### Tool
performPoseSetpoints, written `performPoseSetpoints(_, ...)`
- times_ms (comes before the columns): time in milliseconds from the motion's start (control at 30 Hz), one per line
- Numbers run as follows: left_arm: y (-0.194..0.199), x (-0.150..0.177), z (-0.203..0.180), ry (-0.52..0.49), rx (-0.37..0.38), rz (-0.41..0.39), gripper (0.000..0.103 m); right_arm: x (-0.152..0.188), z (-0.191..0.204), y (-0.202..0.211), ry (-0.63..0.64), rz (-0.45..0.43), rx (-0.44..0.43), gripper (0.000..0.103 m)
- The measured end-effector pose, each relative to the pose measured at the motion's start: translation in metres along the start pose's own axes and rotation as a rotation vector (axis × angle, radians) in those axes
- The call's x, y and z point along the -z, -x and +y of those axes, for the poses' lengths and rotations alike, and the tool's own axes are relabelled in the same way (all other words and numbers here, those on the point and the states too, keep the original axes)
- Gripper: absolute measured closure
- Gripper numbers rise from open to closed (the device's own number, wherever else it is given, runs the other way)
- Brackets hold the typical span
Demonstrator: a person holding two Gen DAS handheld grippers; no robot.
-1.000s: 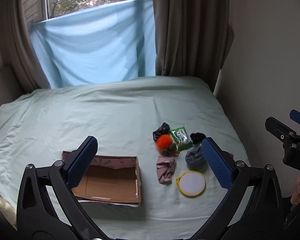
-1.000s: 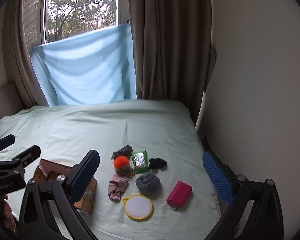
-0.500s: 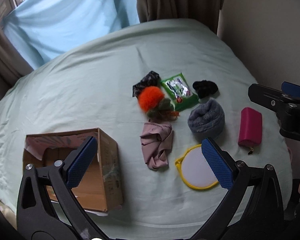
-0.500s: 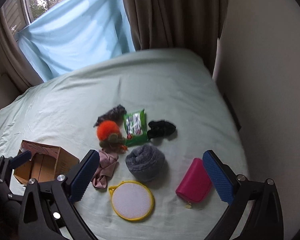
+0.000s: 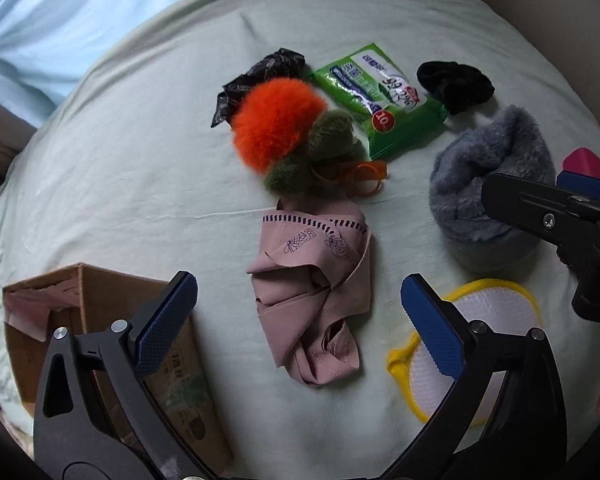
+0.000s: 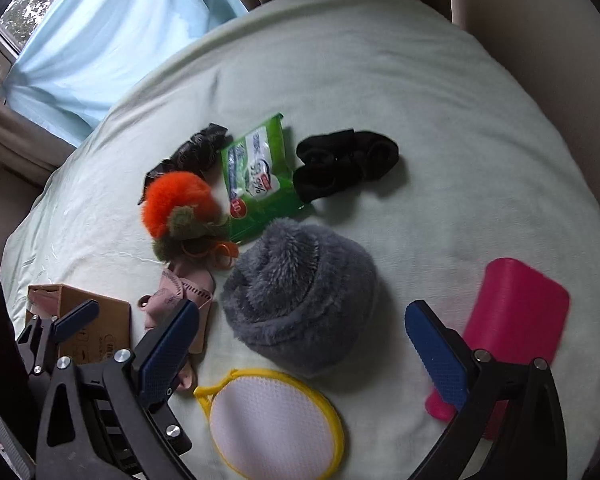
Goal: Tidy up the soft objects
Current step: 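Grasp the pink cloth with the left tool while the right tool grasps the grey sock, then carry the pink cloth and grey sock over the cardboard box with both tools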
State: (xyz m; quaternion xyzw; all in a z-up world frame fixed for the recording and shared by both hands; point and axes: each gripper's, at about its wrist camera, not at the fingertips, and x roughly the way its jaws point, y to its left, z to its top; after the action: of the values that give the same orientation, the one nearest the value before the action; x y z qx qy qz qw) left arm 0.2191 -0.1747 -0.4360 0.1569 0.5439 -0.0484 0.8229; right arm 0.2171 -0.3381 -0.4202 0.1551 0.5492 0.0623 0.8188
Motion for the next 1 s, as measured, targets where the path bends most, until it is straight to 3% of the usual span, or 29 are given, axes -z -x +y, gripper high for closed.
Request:
performPoseSetpoints(67,-0.015,0.0,0.001,0.0,0.011,0.016,0.004,-0.001,-0.002,-0.01,-0.008,0.008,-0.009,0.005)
performPoseSetpoints(133,-0.028,0.0,0.002,0.002,0.019,0.033,0.012,-0.001,-0.004,-0.02,-0.021,0.018,-0.01,0.006)
performPoseSetpoints(200,-0.038,-0.001,0.005,0.01,0.036,0.051,0.026,-0.002,-0.006,-0.027,-0.042,0.029,-0.029,0.013)
performPoseSetpoints(300,-0.049,0.0,0.012,0.044,0.096,0.087,0.04,-0.003,-0.008,-0.033,-0.076,0.043,-0.069,0.026)
performPoseSetpoints(600,-0.049,-0.004,0.018,0.069,0.172,0.105,0.069,-0.008,-0.009,-0.03,-0.097,0.039,-0.027,0.048)
performPoseSetpoints(733,-0.041,-0.009,0.022,0.082,0.179,0.099,0.074,-0.011,-0.006,-0.027,-0.083,0.037,-0.01,0.055)
performPoseSetpoints(1000,-0.002,-0.009,0.03,0.072,0.202,0.054,0.075,-0.014,0.002,0.003,-0.099,0.005,0.003,0.057)
